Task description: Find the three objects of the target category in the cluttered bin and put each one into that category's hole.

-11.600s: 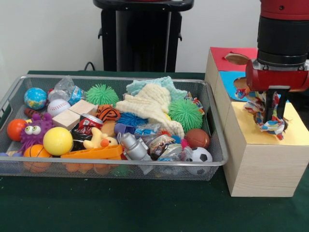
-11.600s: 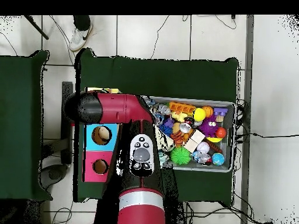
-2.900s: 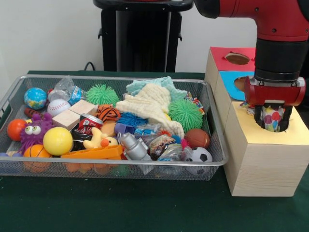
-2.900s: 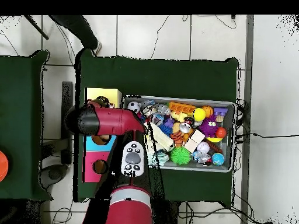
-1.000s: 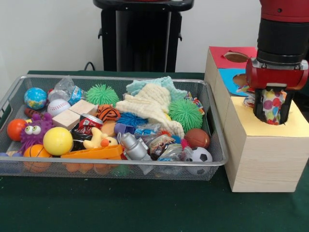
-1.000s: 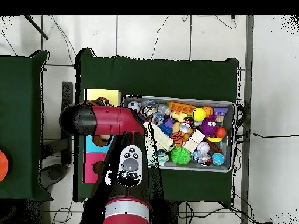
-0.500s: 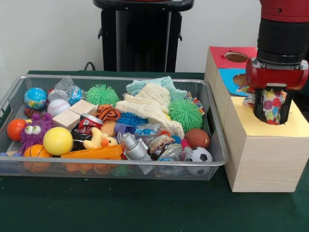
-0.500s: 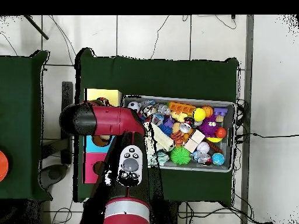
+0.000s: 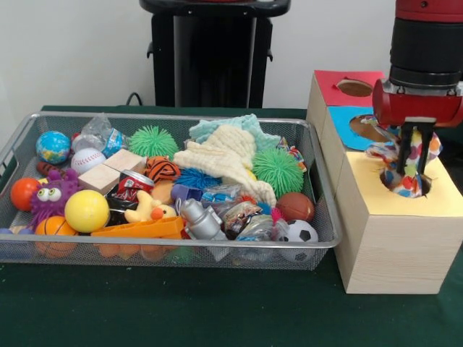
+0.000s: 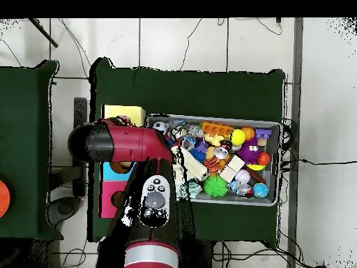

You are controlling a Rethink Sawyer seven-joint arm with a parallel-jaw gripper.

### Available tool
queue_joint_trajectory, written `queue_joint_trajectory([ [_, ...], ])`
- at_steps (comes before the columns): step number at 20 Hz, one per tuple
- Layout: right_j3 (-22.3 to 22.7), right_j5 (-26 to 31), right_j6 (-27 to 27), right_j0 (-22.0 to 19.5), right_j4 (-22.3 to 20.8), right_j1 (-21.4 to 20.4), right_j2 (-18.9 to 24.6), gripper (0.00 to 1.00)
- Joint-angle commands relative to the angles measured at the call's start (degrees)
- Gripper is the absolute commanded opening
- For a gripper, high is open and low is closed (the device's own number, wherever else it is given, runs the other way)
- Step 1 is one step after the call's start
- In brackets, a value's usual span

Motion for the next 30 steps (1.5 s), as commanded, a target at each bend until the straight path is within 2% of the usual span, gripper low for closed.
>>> queue_joint_trajectory([
  [1,2.1,2.4,9.2,0.3,0.0,-0.2,1.2,0.0],
  [3,0.4,3.1,9.2,1.1,-0.7,0.0,-0.1,0.0],
  [8,1.0,2.6,9.0,0.5,0.0,0.0,1.1,0.0],
  [9,1.9,1.5,8.6,-0.3,0.5,-0.3,2.2,1.0],
  [12,2.5,1.2,7.8,-1.1,0.7,-0.5,3.4,1.0],
  [23,1.2,2.5,9.3,0.1,0.7,-0.5,1.4,1.0],
  [26,1.1,4.2,10.0,0.7,1.0,-2.3,0.5,1.0],
  [30,0.8,10.1,10.1,1.1,1.5,-6.3,-0.6,1.0],
])
